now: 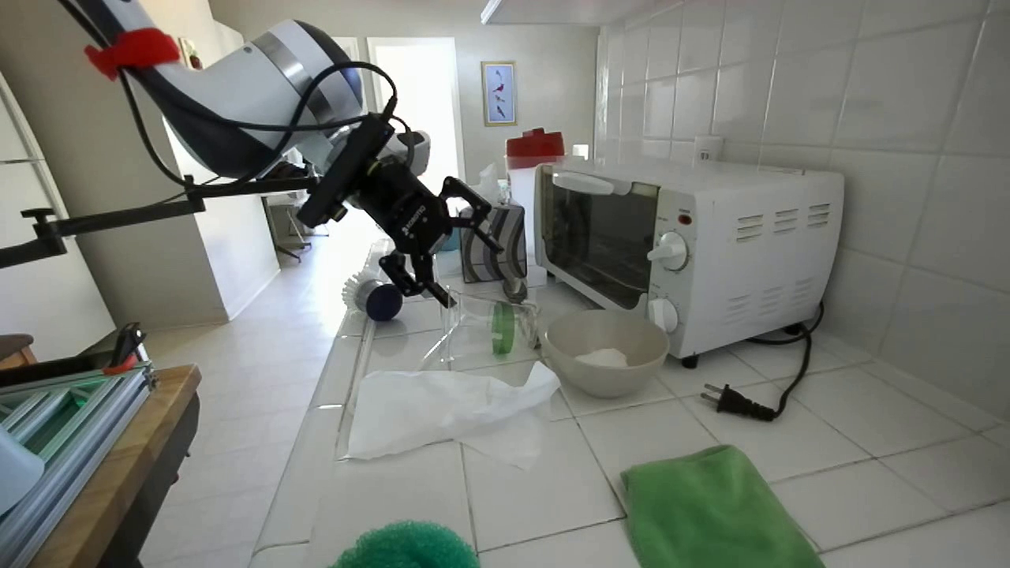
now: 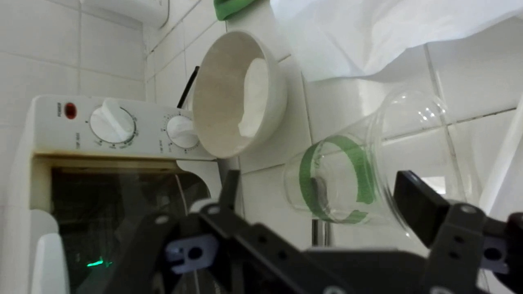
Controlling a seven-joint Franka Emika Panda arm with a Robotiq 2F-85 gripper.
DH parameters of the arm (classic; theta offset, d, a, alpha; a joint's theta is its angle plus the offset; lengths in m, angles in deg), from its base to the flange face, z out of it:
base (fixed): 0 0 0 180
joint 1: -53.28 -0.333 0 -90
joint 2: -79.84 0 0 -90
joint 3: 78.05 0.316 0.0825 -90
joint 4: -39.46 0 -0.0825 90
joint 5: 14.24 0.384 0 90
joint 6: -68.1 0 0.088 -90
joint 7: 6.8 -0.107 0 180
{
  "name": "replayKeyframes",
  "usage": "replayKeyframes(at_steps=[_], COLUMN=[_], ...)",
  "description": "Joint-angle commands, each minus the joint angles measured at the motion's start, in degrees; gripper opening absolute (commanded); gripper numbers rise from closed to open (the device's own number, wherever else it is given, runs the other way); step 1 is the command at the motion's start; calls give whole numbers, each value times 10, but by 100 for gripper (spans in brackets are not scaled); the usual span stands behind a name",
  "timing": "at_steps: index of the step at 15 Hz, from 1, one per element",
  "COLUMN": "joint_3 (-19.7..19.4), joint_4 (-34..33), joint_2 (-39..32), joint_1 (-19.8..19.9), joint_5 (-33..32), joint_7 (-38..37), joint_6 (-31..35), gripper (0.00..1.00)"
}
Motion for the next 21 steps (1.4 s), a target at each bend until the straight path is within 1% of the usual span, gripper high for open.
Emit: replayKeyframes(at_steps=[1,3,9,12,13,15,18,21], joint_3=[-2,-2,-2,-6,-10,-17,-29,-37], joint_4=[-11,-12,-11,-4,4,20,52,81], joint_2=[-15,-18,-17,-3,9,35,79,117], joint_1=[6,7,8,17,23,32,39,37], joint_5=[-33,-34,-11,24,43,87,166,254], joint_7=[-22,-23,-6,13,22,46,100,157], joint_6=[16,19,25,65,94,124,140,124], gripper=[65,47,1,0,0,1,1,1])
